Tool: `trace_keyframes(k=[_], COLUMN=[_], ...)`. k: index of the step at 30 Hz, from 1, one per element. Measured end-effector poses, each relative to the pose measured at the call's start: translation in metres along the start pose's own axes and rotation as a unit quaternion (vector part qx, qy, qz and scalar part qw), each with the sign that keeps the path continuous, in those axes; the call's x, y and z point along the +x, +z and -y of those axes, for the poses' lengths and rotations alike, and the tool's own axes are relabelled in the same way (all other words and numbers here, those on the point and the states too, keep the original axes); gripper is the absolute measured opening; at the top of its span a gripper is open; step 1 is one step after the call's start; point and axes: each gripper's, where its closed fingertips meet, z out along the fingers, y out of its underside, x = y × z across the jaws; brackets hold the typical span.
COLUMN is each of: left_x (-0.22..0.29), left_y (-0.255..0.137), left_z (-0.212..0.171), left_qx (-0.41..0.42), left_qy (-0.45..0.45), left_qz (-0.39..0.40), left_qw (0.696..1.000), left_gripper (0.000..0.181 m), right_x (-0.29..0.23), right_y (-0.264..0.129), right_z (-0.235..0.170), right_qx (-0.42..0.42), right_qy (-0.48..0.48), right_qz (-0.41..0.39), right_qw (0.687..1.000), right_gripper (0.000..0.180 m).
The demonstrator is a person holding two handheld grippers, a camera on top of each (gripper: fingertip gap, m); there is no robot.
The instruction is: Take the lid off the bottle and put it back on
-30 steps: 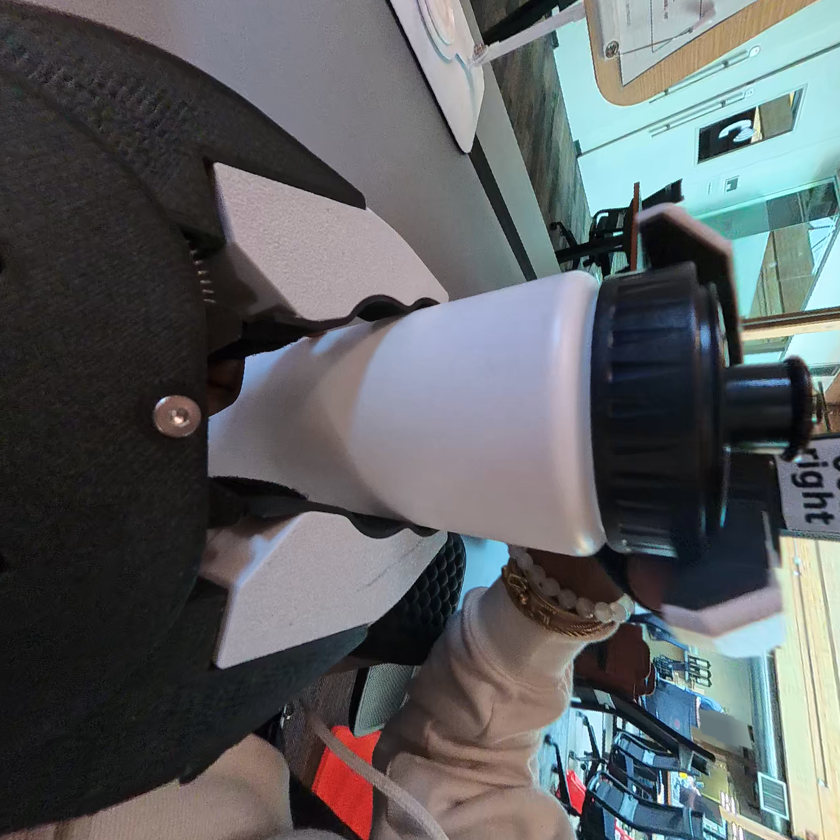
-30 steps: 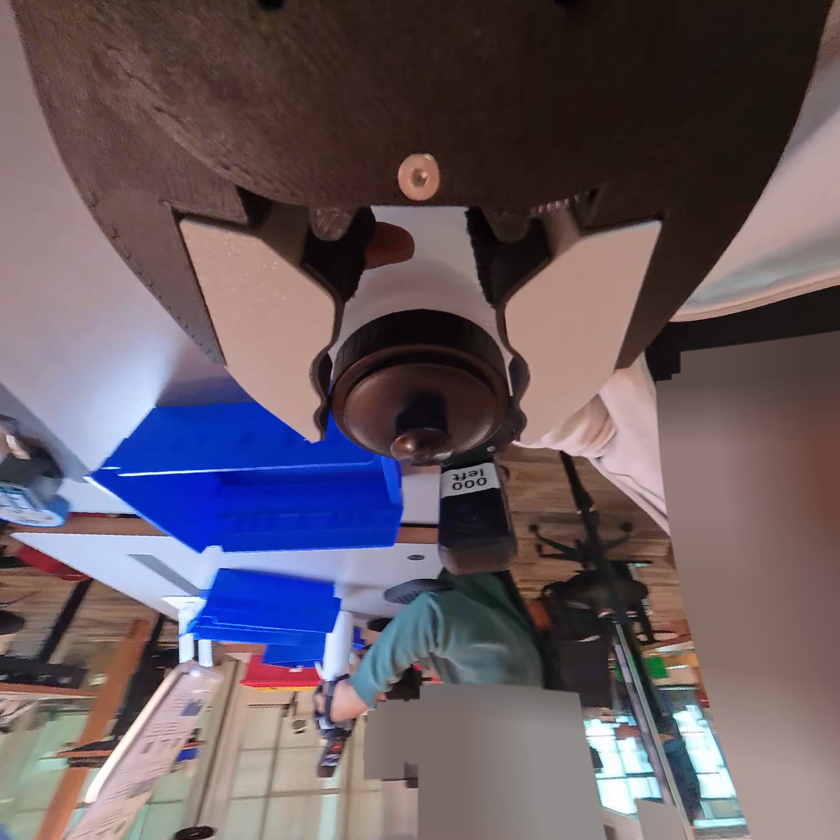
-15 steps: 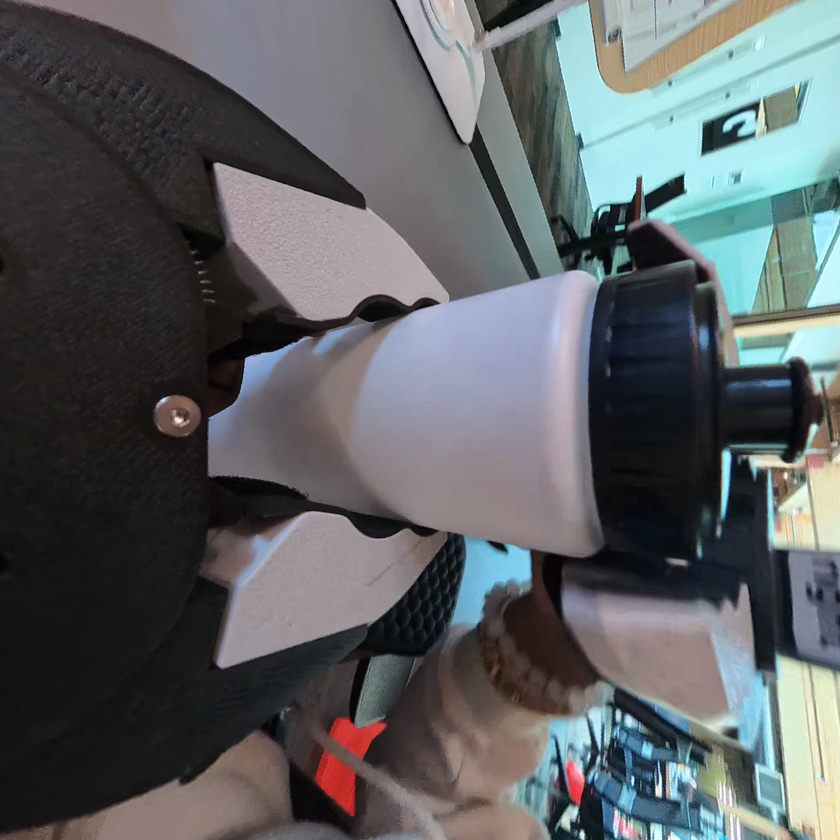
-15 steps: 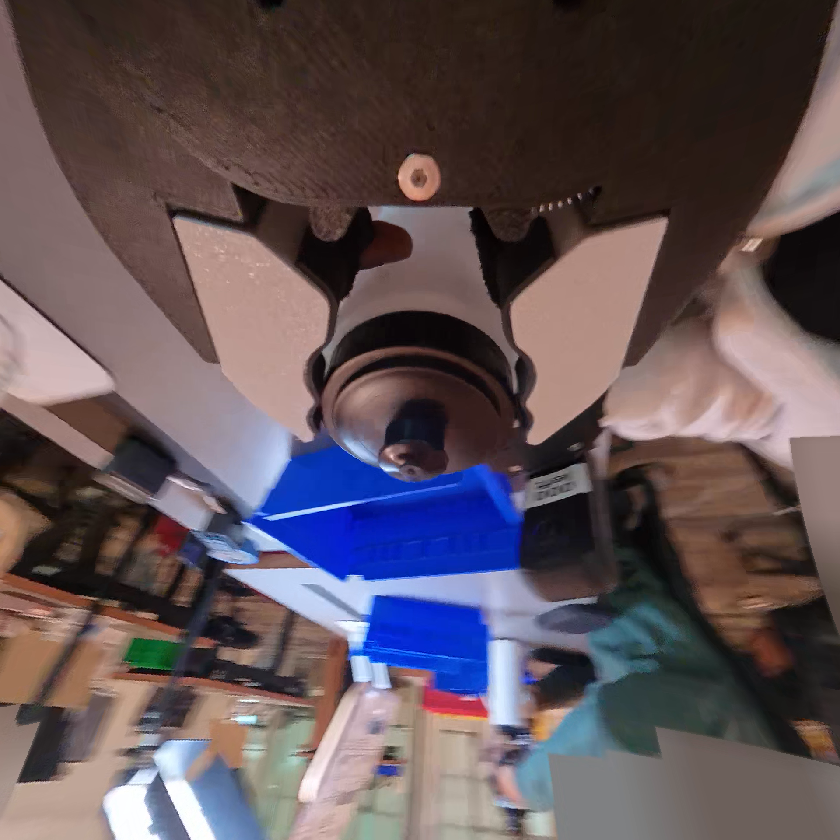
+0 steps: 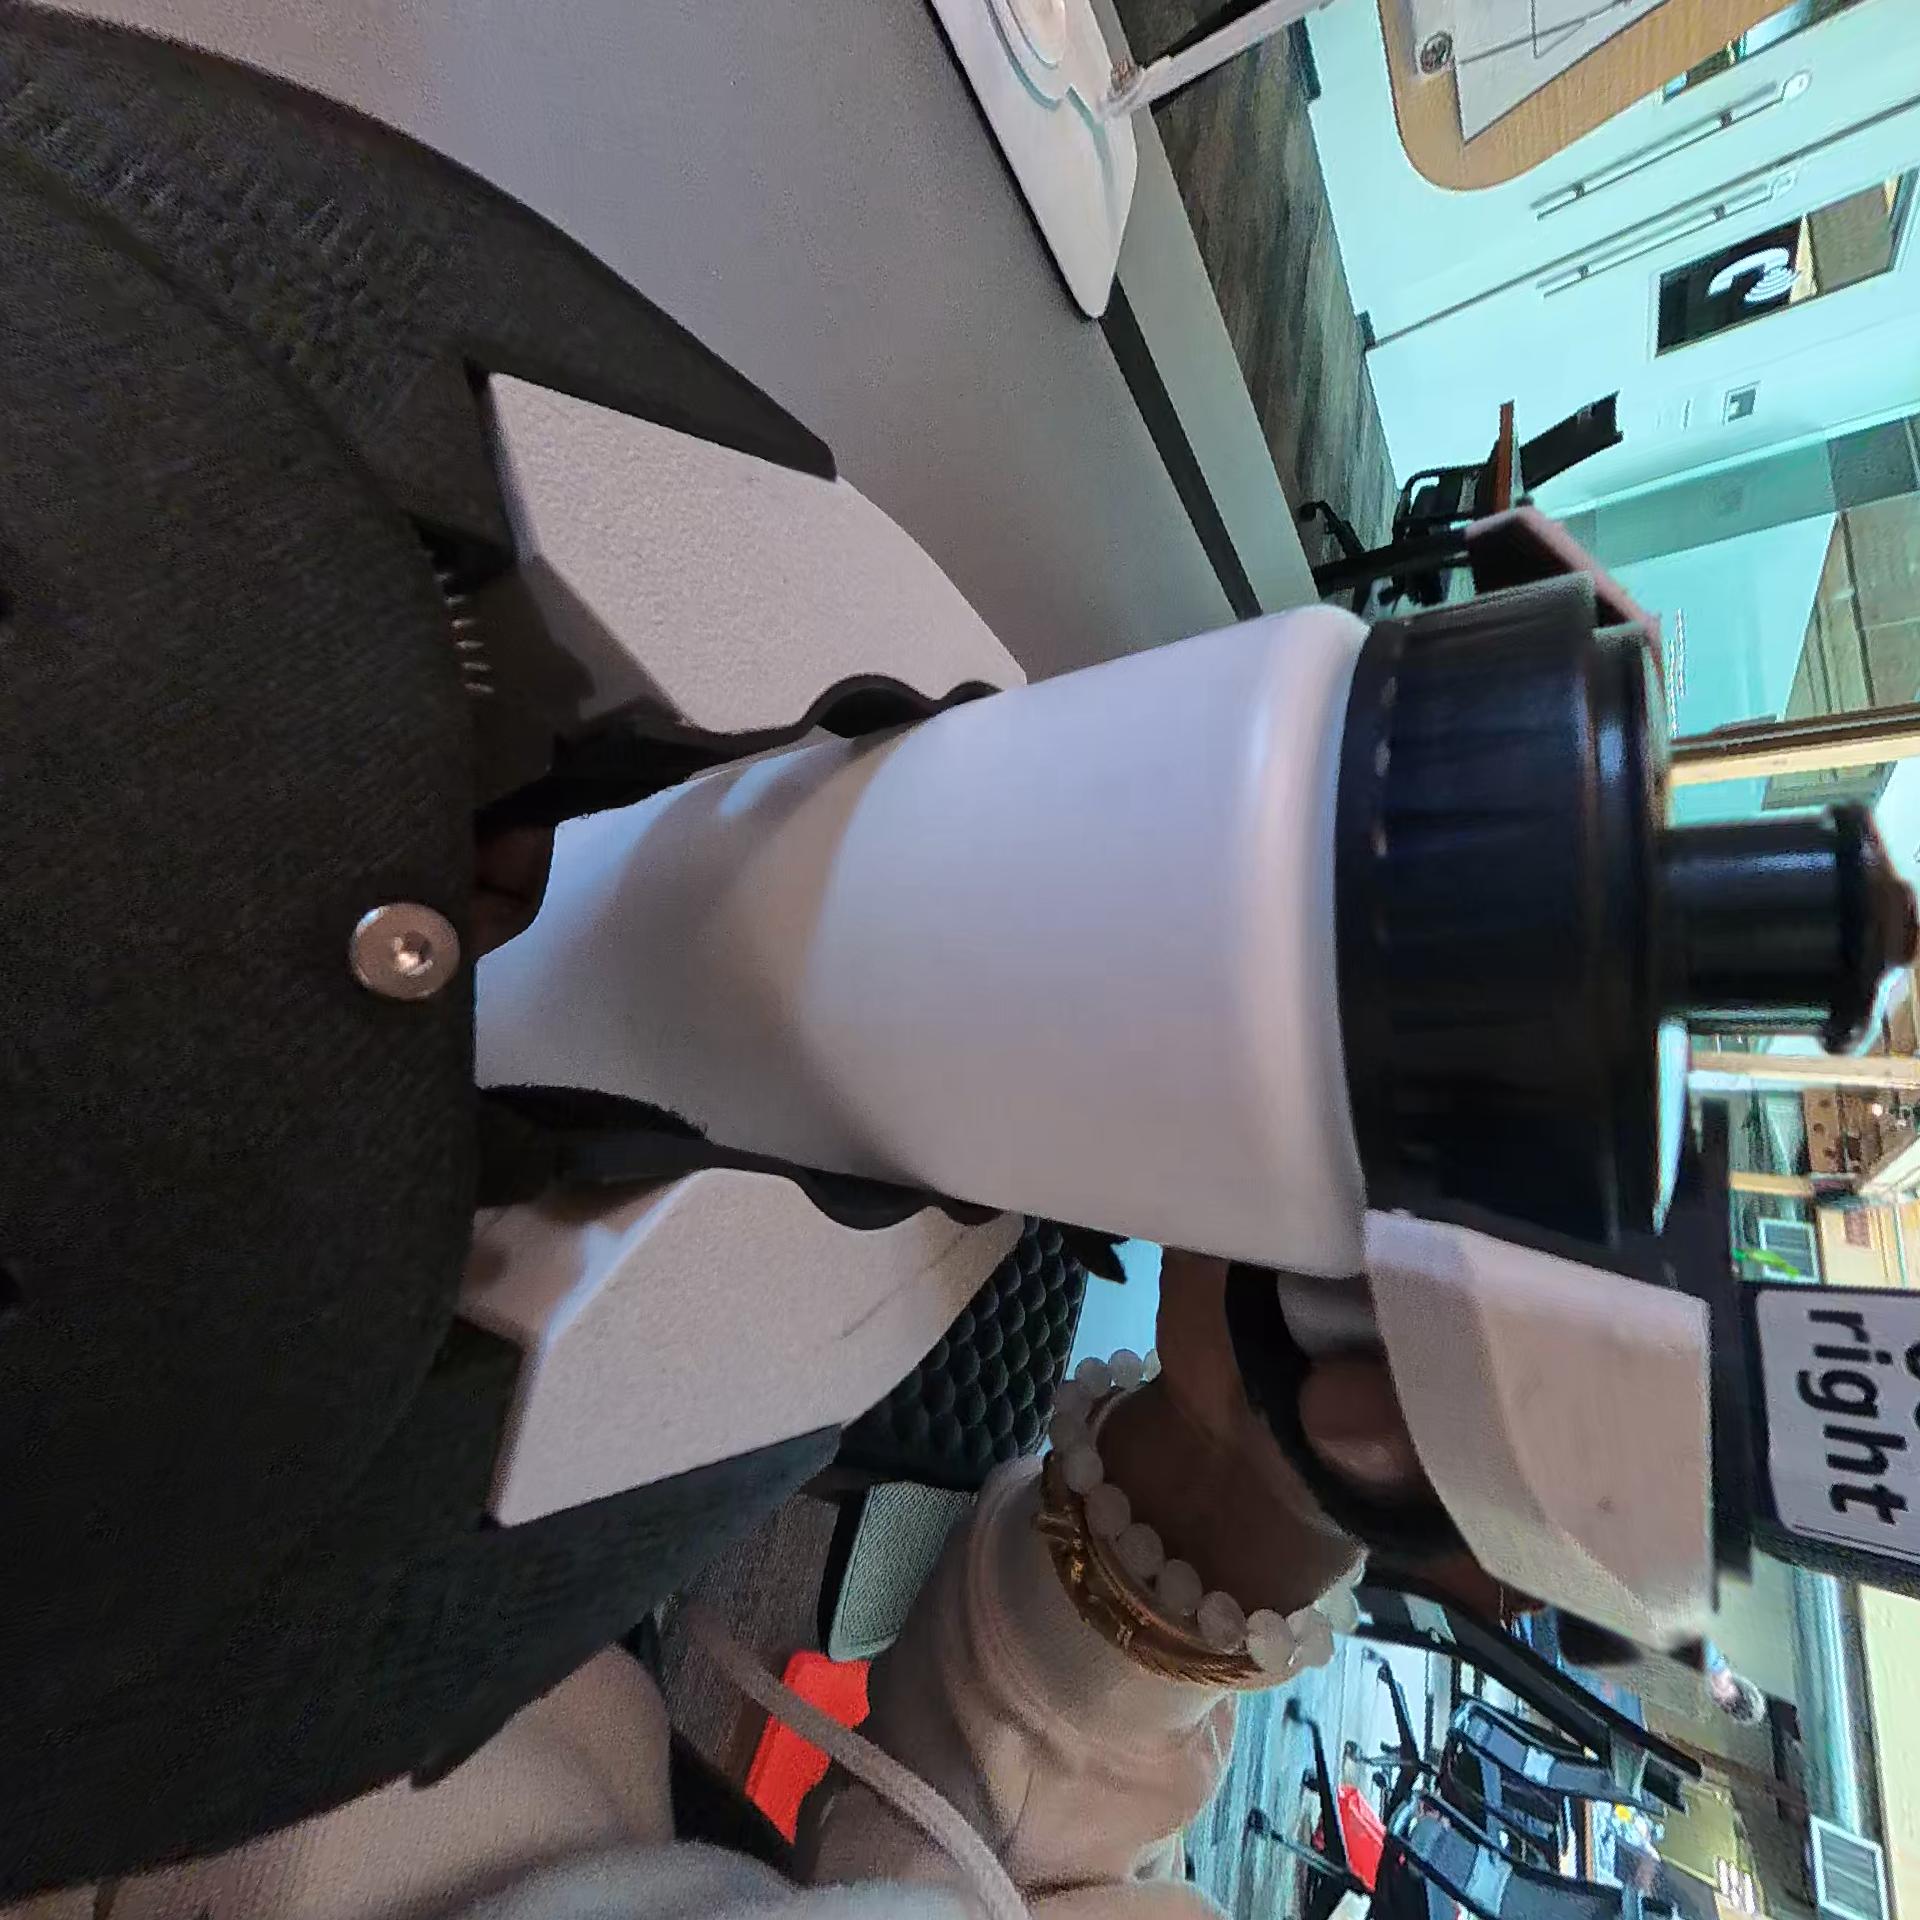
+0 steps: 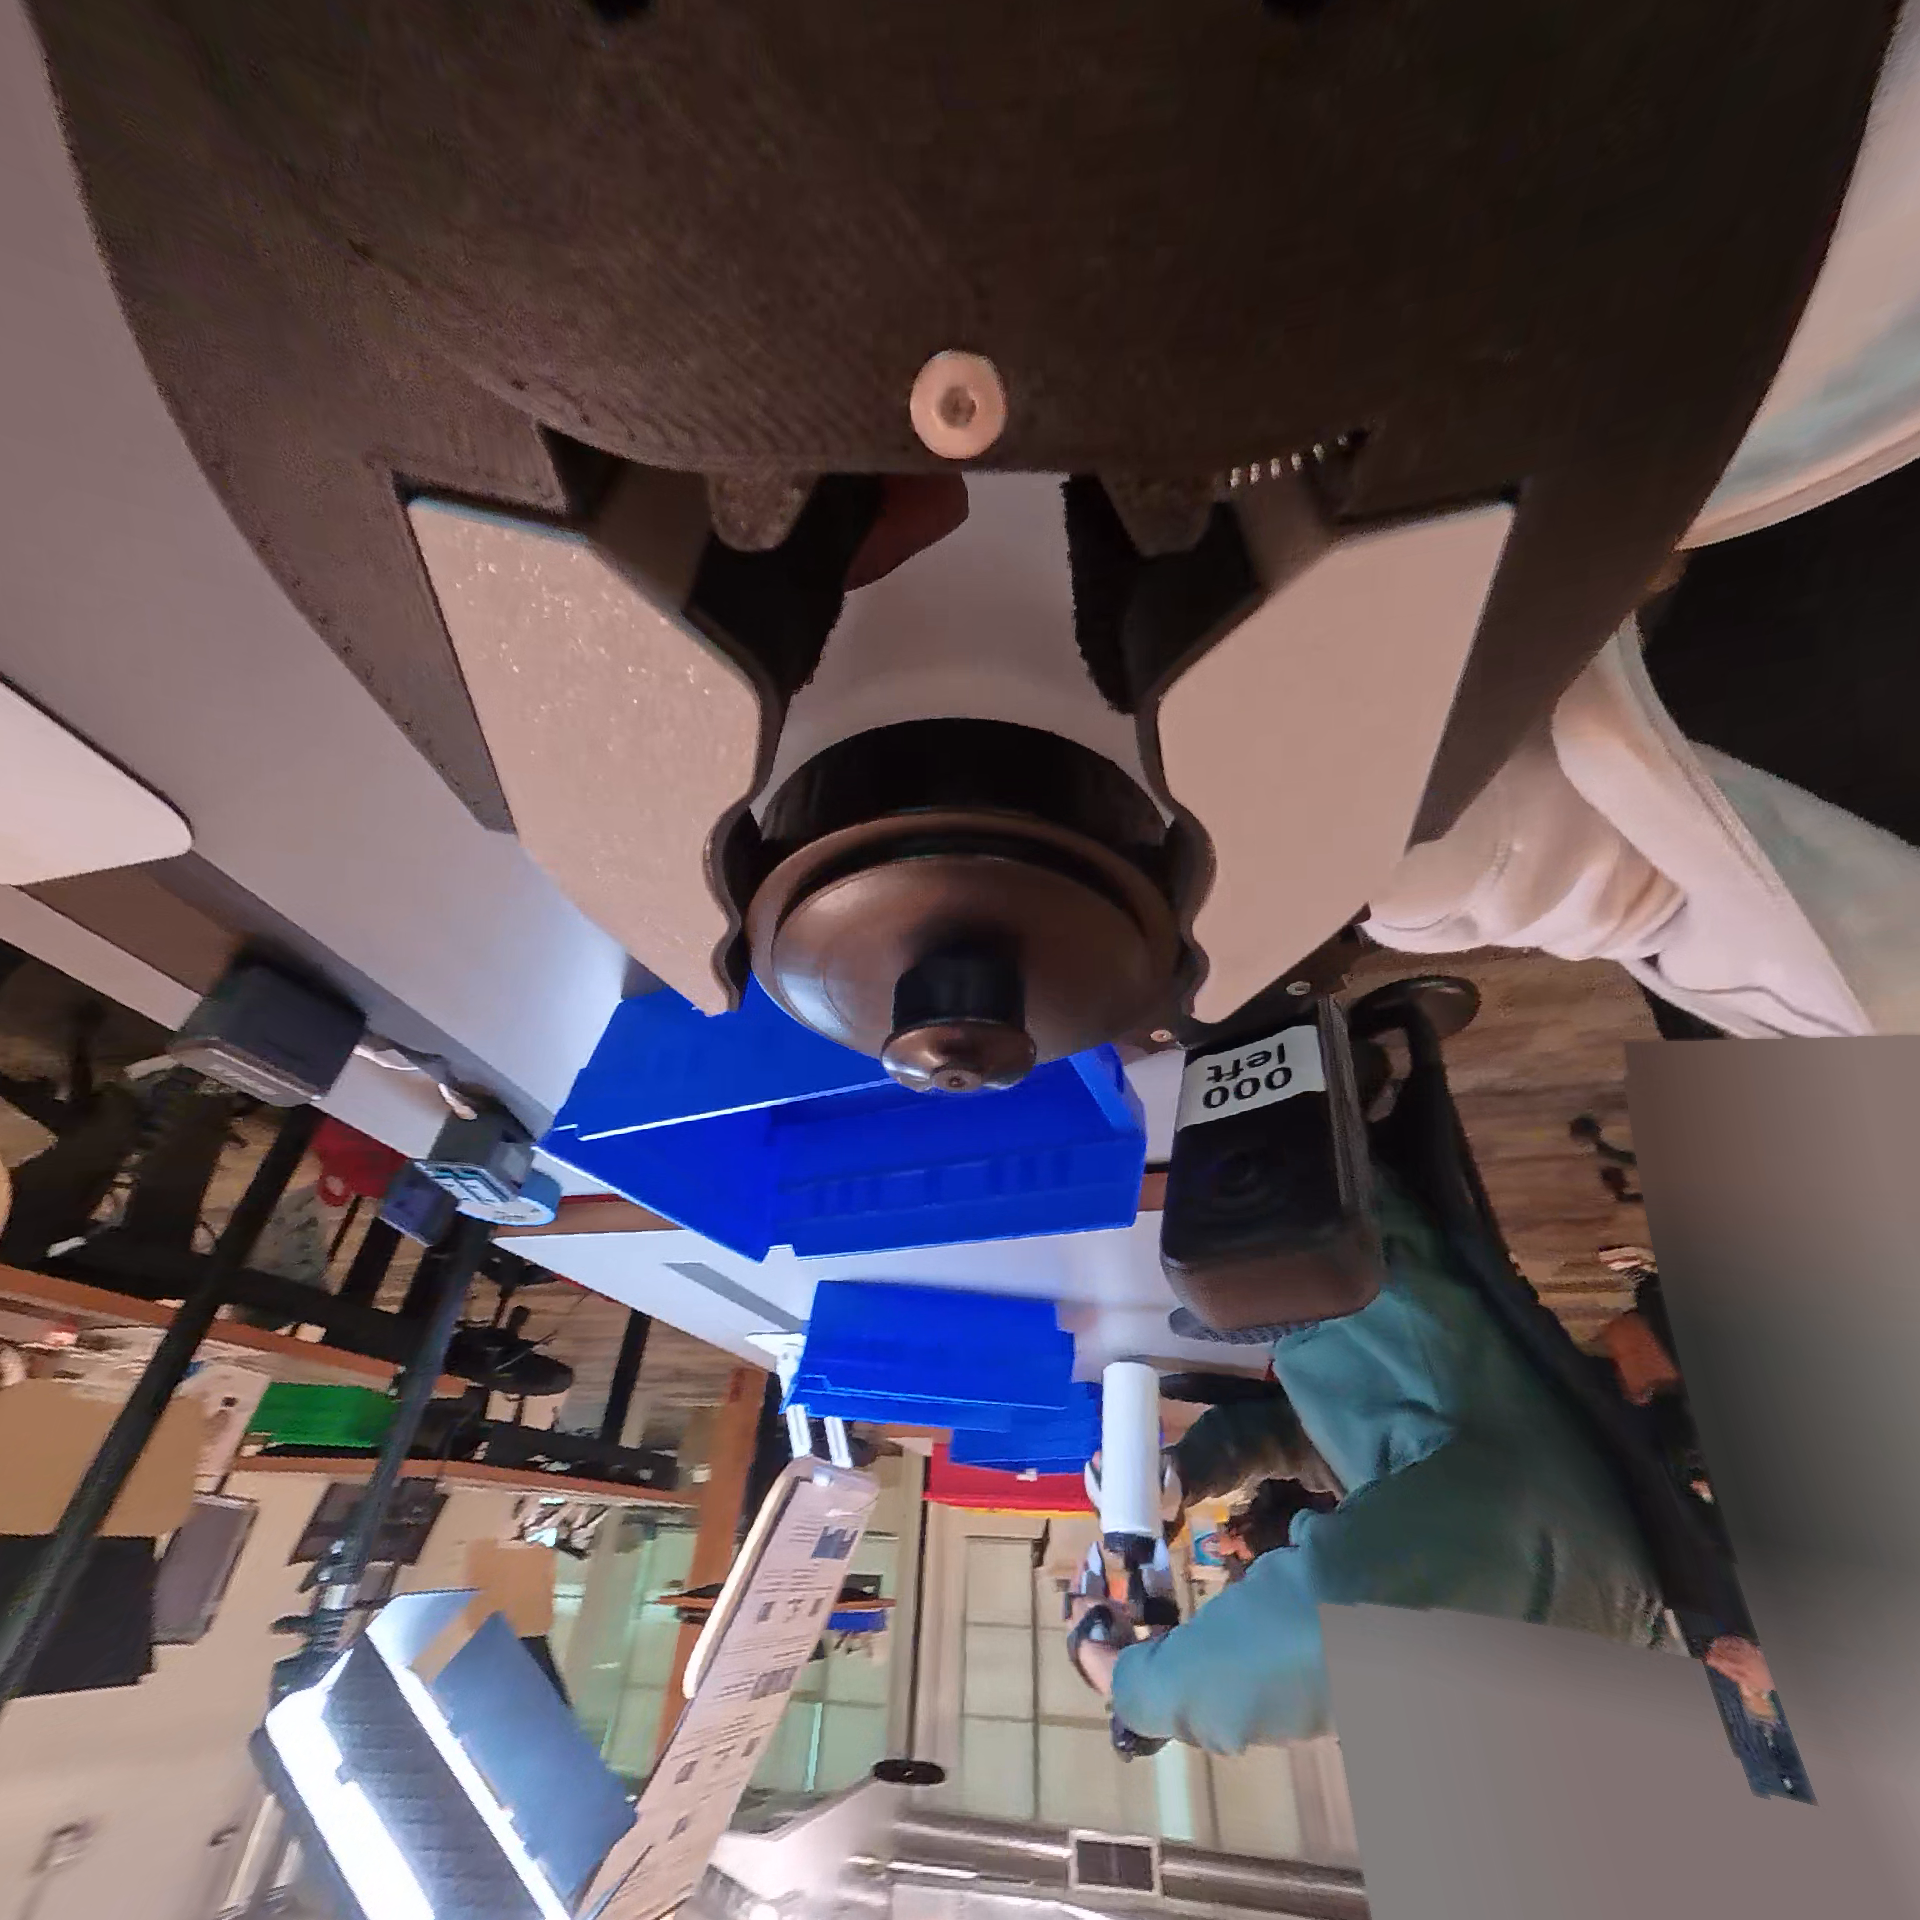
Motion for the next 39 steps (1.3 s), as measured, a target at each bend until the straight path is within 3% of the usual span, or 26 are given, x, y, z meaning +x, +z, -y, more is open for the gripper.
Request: trace_keyframes(k=[6,8,12,17,39], left_x=[0.002,0.009,0.012,0.005,0.008], left_y=[0.004,0.008,0.012,0.009,0.014], left_z=[0.0,-0.005,-0.008,-0.006,-0.006], left_qx=[-0.006,-0.028,-0.031,-0.029,-0.044], left_qy=[-0.001,-0.024,-0.016,0.0,-0.003], left_qz=[-0.008,-0.04,-0.035,0.023,0.068], left_qw=[1.0,0.999,0.999,0.999,0.997], left_gripper=[0.088,0.103,0.097,0.087,0.085], right_x=[0.0,-0.008,-0.011,-0.001,0.003], right_y=[-0.005,-0.005,-0.008,-0.01,-0.02], right_z=[0.0,0.0,0.001,0.0,0.001], right_qx=[-0.002,0.004,0.021,0.023,0.063], right_qy=[-0.002,-0.001,0.0,-0.007,0.002], right_qz=[0.019,0.055,0.075,-0.006,-0.084], right_qw=[1.0,0.999,0.997,1.0,0.994], right_gripper=[0.078,0.078,0.078,0.078,0.078])
